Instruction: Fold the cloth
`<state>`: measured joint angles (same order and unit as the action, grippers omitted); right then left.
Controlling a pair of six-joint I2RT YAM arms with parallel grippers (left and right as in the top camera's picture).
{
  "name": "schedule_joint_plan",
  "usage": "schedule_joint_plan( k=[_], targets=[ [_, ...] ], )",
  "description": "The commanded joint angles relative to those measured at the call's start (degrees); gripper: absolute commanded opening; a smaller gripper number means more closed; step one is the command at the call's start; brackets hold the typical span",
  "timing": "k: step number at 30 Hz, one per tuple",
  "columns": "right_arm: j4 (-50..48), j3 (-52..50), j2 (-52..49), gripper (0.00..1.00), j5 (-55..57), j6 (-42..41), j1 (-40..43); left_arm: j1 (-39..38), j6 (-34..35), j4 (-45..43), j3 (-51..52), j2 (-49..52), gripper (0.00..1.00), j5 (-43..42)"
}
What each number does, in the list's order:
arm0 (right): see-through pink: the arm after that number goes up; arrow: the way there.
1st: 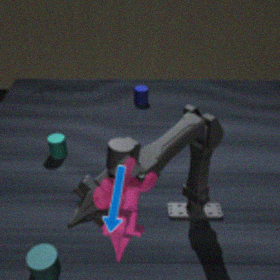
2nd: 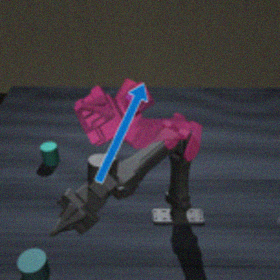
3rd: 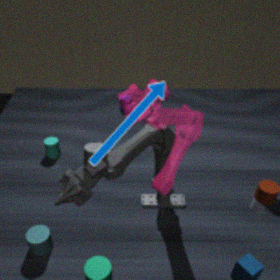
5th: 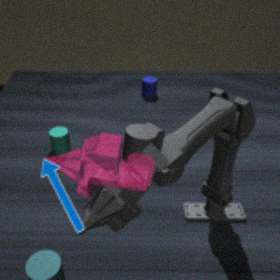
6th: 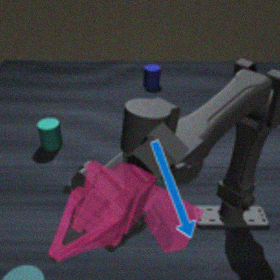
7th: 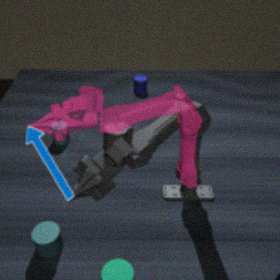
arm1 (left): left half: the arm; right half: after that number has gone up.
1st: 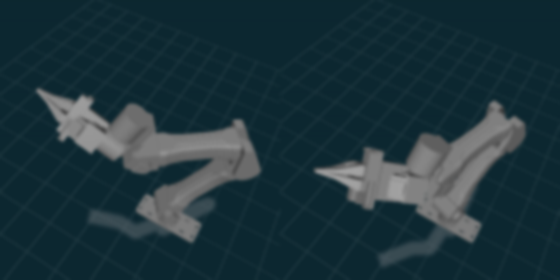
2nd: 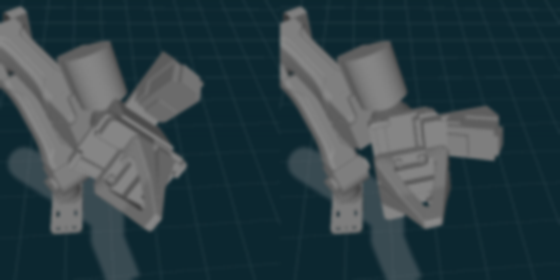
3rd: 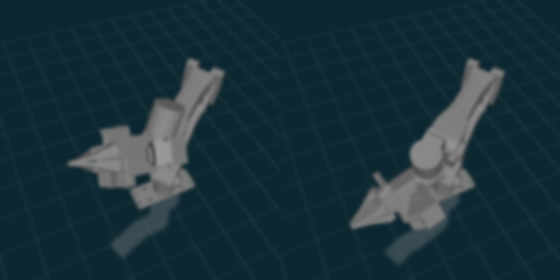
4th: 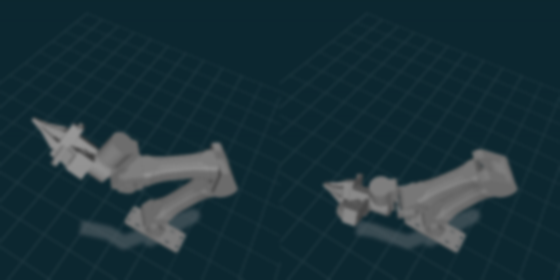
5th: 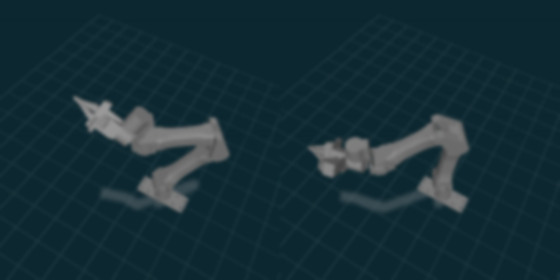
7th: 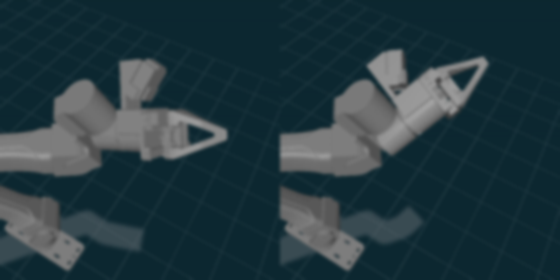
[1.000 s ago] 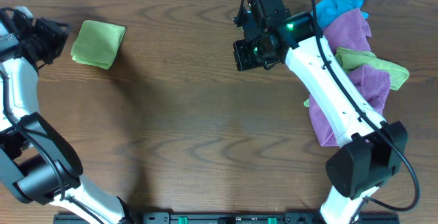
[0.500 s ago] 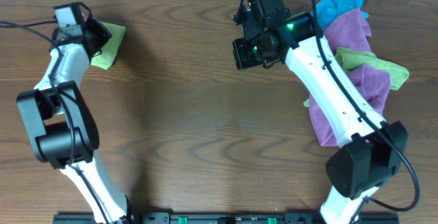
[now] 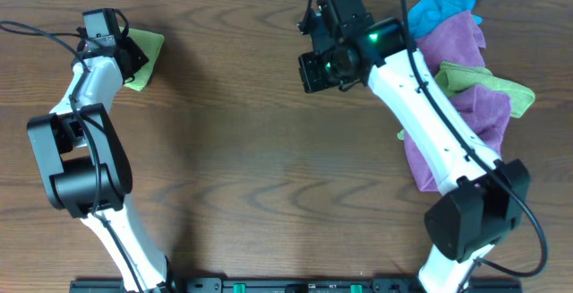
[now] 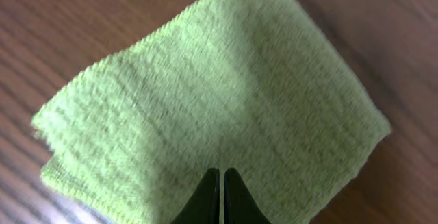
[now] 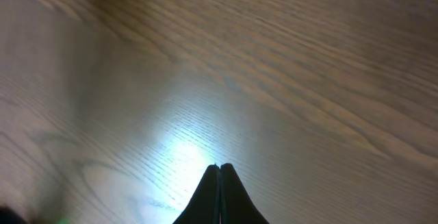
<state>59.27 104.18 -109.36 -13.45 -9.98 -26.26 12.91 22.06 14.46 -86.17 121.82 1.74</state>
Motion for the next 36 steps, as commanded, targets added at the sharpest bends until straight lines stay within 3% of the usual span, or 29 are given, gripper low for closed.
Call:
schedule_joint_plan(
  k=[1,13,24,36],
  targets=[
    [-0.55,0.39,-0.02,0.01,-0.02,0.63,-1.20,-0.17,-2.19,-1.07,-0.50,2.91,0.06,-1.51],
    [-1.38,0.39,-0.02,0.01,-0.07,0.61,-1.60,-0.20,-1.25,-2.16,-0.50,6.75,0.06,-3.34],
    [-1.42,0.39,-0.02,0.01,-0.04,0.61,-1.57,-0.24,10.29,-6.86,-0.52,9.42,0.06,-13.62],
    [-0.52,0.39,-0.02,0.01,-0.02,0.66,-1.57,-0.17,5.53,-3.76,-1.11,6.60,0.06,-9.88]
  ],
)
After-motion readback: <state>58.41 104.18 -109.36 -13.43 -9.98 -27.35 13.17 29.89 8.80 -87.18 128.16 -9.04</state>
